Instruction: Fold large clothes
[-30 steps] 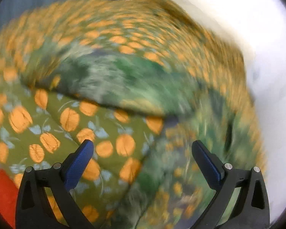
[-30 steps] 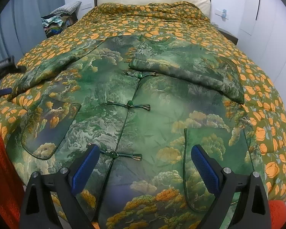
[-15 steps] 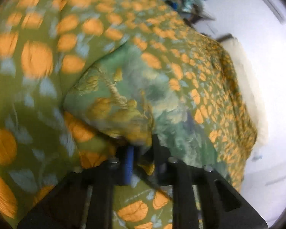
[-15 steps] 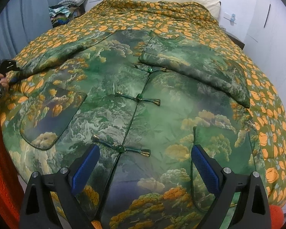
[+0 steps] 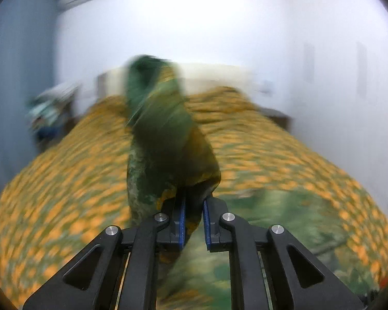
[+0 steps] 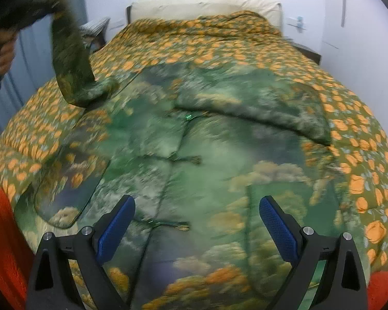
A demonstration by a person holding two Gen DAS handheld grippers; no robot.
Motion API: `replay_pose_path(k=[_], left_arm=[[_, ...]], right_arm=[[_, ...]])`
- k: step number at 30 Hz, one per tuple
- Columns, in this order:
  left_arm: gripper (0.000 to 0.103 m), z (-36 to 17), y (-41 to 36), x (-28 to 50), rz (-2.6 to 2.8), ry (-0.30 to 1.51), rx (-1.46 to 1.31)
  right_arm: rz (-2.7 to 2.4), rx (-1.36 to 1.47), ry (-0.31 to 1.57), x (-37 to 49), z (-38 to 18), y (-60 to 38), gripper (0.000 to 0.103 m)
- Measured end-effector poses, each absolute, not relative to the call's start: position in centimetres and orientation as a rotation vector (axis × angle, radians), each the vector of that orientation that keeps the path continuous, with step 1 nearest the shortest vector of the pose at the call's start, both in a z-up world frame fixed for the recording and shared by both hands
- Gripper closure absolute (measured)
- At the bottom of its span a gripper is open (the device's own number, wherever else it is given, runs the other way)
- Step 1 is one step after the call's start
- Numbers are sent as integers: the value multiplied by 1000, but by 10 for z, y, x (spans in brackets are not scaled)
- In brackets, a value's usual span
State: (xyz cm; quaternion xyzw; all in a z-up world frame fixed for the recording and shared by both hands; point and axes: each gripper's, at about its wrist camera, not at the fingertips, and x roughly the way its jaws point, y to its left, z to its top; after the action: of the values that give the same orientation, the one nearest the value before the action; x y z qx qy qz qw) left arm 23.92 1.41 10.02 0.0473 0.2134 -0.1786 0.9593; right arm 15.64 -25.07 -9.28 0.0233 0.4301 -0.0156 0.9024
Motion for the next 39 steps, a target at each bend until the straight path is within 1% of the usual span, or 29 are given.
replay_pose_path(k=[2,3,4,5,6,8,9,10,12,13,14,15,16,17,20,24,25,31,39], left_arm=[[93,87,-43,236,-443,446,174],[90,72,-73,237,-482,476,215],[85,52,-100,240,-515,533,263],[73,24,-126,243,-539,618,325],[43,2,-142,237,-535,679,373],[14,-51,-165,234,-485,813,472],[16,-77,-166,229,-472,866,504],[16,-91,-161,222,-475,898,514],[16,-108,-139,212,-472,938,507],[16,-109,-124,205,-455,940,501],[13,-110,-110,200,-434,936,492],[6,-106,-91,193,-402,925,476],[2,-104,-76,188,-370,908,463],[0,-101,-60,186,-332,882,450],[0,-109,-23,185,-250,842,413],[0,-174,-13,208,-280,988,415],[0,-179,-10,208,-289,972,383],[0,-174,-16,195,-265,910,404],[0,-176,-2,187,-285,930,359]], right_arm=[[-67,71,872,154,-89,-265,7],[-86,86,865,152,-87,-273,7],[-106,101,860,151,-86,-281,7],[-128,117,854,149,-85,-290,7],[-143,128,851,147,-84,-297,7],[-177,154,848,144,-84,-312,7],[-185,162,850,144,-84,-317,7],[-196,172,854,143,-85,-323,7],[-207,193,864,142,-87,-333,7],[-209,201,871,141,-89,-336,7],[-212,207,880,142,-91,-339,7],[-213,219,896,144,-94,-341,7],[-209,231,910,146,-97,-342,7],[-205,239,919,148,-98,-341,7],[-177,248,951,155,-101,-331,7],[-121,209,973,166,-92,-305,7],[-102,201,972,168,-87,-298,7],[4,210,986,172,-64,-266,5],[57,182,1004,175,-62,-237,5]])
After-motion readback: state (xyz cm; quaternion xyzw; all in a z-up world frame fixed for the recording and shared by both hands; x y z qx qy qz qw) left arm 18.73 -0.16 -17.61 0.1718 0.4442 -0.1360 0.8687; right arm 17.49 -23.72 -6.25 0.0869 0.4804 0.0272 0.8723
